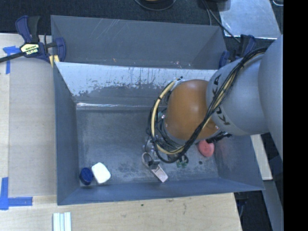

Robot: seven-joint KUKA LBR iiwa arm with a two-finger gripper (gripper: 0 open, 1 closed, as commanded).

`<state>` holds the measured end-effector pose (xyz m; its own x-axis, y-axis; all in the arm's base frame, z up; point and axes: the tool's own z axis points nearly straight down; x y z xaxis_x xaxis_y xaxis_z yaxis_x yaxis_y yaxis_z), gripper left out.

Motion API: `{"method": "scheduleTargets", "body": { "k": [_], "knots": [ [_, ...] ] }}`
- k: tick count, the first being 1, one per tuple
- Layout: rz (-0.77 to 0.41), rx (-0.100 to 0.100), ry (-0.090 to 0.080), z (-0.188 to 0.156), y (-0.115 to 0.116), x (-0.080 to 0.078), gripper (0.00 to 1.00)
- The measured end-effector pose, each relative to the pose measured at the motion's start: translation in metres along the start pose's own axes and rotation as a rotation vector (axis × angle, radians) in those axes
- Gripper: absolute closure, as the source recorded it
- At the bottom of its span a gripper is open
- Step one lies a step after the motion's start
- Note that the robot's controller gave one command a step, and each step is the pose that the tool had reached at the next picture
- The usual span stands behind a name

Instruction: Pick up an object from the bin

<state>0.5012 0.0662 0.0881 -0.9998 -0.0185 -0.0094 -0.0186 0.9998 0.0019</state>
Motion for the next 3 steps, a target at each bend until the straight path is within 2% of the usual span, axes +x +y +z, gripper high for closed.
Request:
{"method": "scheduleTargets", "body": {
  "k": [1, 2, 3],
  "knots": [
    [0.0, 0.0, 0.0, 0.0, 0.0, 0.0, 1.0],
    [0.01, -0.001, -0.009, -0.1, 0.003, 0.009, 1.0],
    [-0.063, 0.0, -0.006, -0.121, 0.001, 0.01, 1.0]
  ]
}}
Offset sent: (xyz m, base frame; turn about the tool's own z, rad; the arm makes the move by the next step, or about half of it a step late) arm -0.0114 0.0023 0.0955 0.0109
